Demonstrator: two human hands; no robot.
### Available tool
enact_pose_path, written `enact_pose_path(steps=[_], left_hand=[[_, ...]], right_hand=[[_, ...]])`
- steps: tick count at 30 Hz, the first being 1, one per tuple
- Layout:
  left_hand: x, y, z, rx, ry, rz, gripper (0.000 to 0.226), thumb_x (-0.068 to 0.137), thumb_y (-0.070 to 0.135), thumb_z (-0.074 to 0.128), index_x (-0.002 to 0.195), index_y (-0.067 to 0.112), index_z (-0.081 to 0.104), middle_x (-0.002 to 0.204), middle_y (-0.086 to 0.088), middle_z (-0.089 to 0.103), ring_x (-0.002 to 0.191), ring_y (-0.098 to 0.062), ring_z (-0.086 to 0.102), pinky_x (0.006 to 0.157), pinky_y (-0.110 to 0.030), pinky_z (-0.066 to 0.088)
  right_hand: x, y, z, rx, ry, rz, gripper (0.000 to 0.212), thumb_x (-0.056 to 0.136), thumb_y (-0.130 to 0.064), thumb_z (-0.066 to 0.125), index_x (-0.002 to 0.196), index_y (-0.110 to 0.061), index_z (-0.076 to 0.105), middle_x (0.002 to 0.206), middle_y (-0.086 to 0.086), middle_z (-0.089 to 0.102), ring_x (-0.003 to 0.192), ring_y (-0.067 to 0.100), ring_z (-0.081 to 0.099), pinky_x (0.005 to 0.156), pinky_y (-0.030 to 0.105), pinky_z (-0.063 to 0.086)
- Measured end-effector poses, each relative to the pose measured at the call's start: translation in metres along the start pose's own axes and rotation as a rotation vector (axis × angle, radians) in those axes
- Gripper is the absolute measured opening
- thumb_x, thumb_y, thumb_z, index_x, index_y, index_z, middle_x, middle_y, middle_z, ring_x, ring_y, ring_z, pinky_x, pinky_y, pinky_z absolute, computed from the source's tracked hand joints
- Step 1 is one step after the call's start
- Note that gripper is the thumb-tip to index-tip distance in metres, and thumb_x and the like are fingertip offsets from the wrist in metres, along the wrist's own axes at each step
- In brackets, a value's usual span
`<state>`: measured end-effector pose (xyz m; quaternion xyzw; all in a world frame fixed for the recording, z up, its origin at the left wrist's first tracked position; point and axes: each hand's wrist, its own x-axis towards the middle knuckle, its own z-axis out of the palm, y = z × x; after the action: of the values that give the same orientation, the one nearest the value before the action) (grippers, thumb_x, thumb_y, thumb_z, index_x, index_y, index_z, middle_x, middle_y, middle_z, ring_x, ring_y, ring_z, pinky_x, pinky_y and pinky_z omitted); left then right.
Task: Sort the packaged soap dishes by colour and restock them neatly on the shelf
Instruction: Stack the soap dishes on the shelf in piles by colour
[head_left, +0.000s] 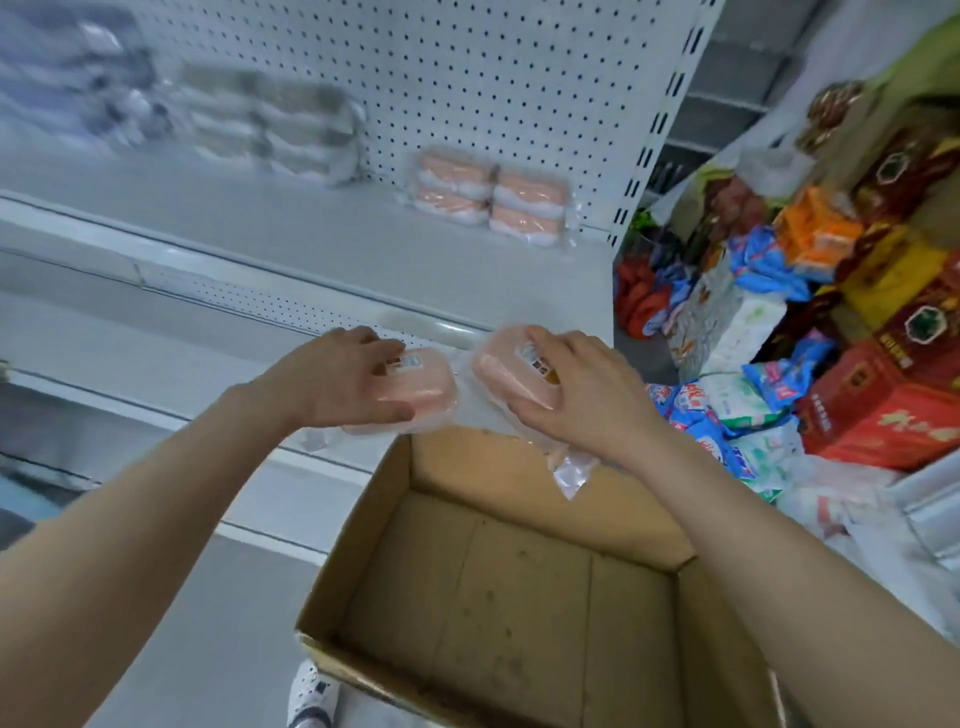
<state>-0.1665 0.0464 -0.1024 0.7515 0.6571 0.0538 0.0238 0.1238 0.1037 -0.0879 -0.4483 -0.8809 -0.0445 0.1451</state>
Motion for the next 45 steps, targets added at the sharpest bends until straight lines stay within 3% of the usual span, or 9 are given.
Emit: enact_pose_path(steps=[15, 24, 28, 31, 35, 38, 40, 43, 45], left_hand=[[0.252, -0.102, -0.118, 0.054, 0.197, 0.148, 0.079, 0.077, 0.057, 0.067, 0.142, 0.022, 0.039, 0.128, -0.01, 0.052, 0.114, -0.033, 0.049, 0.095, -0.038, 0.04], [0.393, -0.108, -0.119, 0.038, 0.026, 0.288, 0.063, 0.086, 0.044, 0.065, 0.142, 0.026, 0.041, 0.136, -0.003, 0.049, 0.124, -0.026, 0.045, 0.102, -0.04, 0.04], [0.4, -0.12, -0.089, -0.007, 0.302, 0.421, 0.047, 0.085, 0.027, 0.07, 0.129, 0.016, 0.058, 0.118, -0.008, 0.06, 0.113, -0.034, 0.052, 0.097, -0.044, 0.044], [0.394, -0.124, -0.074, -0.016, 0.541, 0.384, 0.033, 0.078, 0.015, 0.076, 0.109, 0.009, 0.067, 0.104, -0.012, 0.066, 0.094, -0.038, 0.061, 0.081, -0.043, 0.051], [0.397, -0.126, -0.062, -0.014, 0.576, 0.368, 0.035, 0.078, 0.017, 0.075, 0.111, 0.013, 0.064, 0.105, -0.006, 0.065, 0.095, -0.034, 0.061, 0.08, -0.045, 0.052], [0.4, -0.126, -0.056, -0.025, 0.59, 0.379, 0.038, 0.081, 0.015, 0.071, 0.118, 0.013, 0.062, 0.113, -0.008, 0.064, 0.105, -0.035, 0.059, 0.089, -0.048, 0.049], [0.4, -0.129, -0.055, -0.013, 0.621, 0.401, 0.038, 0.085, 0.021, 0.064, 0.122, 0.013, 0.059, 0.118, -0.011, 0.06, 0.111, -0.037, 0.055, 0.094, -0.049, 0.046], [0.397, -0.134, -0.05, 0.016, 0.653, 0.365, 0.04, 0.091, 0.034, 0.052, 0.126, 0.016, 0.057, 0.12, -0.013, 0.057, 0.115, -0.037, 0.051, 0.099, -0.049, 0.042], [0.397, -0.134, -0.046, -0.002, 0.655, 0.352, 0.042, 0.094, 0.037, 0.04, 0.129, 0.018, 0.055, 0.121, -0.013, 0.056, 0.116, -0.037, 0.051, 0.099, -0.048, 0.043]], right_hand=[[0.177, 0.05, -0.015, -0.044, 0.113, 0.191, 0.073, 0.078, -0.057, 0.066, 0.139, -0.026, 0.042, 0.121, 0.006, 0.06, 0.11, 0.028, 0.056, 0.089, 0.039, 0.048], [0.257, 0.095, -0.02, -0.002, 0.177, 0.334, 0.074, 0.076, -0.049, 0.074, 0.14, -0.027, 0.043, 0.132, 0.001, 0.054, 0.119, 0.025, 0.051, 0.098, 0.04, 0.042], [0.303, 0.103, -0.029, 0.016, 0.13, 0.349, 0.073, 0.077, -0.046, 0.074, 0.141, -0.035, 0.04, 0.14, -0.005, 0.049, 0.122, 0.022, 0.048, 0.099, 0.041, 0.041], [0.338, 0.108, -0.023, -0.059, 0.03, 0.313, 0.069, 0.079, -0.046, 0.07, 0.14, -0.041, 0.039, 0.142, -0.012, 0.045, 0.129, 0.022, 0.042, 0.102, 0.045, 0.038], [0.364, 0.122, 0.001, -0.011, -0.084, 0.274, 0.052, 0.092, -0.028, 0.058, 0.14, -0.041, 0.044, 0.142, -0.017, 0.047, 0.132, 0.023, 0.039, 0.105, 0.043, 0.036], [0.36, 0.127, 0.018, 0.117, -0.016, 0.236, 0.054, 0.093, -0.005, 0.054, 0.142, -0.027, 0.049, 0.149, 0.003, 0.044, 0.132, 0.03, 0.04, 0.109, 0.033, 0.029], [0.351, 0.126, 0.027, 0.128, 0.134, 0.212, 0.05, 0.09, -0.004, 0.058, 0.138, -0.019, 0.054, 0.147, 0.015, 0.044, 0.137, 0.034, 0.037, 0.114, 0.042, 0.027], [0.333, 0.122, 0.044, 0.083, 0.355, 0.255, 0.041, 0.094, -0.029, 0.051, 0.132, -0.014, 0.058, 0.137, 0.017, 0.049, 0.129, 0.038, 0.044, 0.106, 0.049, 0.04], [0.327, 0.117, 0.053, 0.079, 0.357, 0.28, 0.048, 0.096, -0.04, 0.039, 0.135, -0.016, 0.053, 0.137, 0.015, 0.046, 0.125, 0.037, 0.043, 0.104, 0.048, 0.04]])
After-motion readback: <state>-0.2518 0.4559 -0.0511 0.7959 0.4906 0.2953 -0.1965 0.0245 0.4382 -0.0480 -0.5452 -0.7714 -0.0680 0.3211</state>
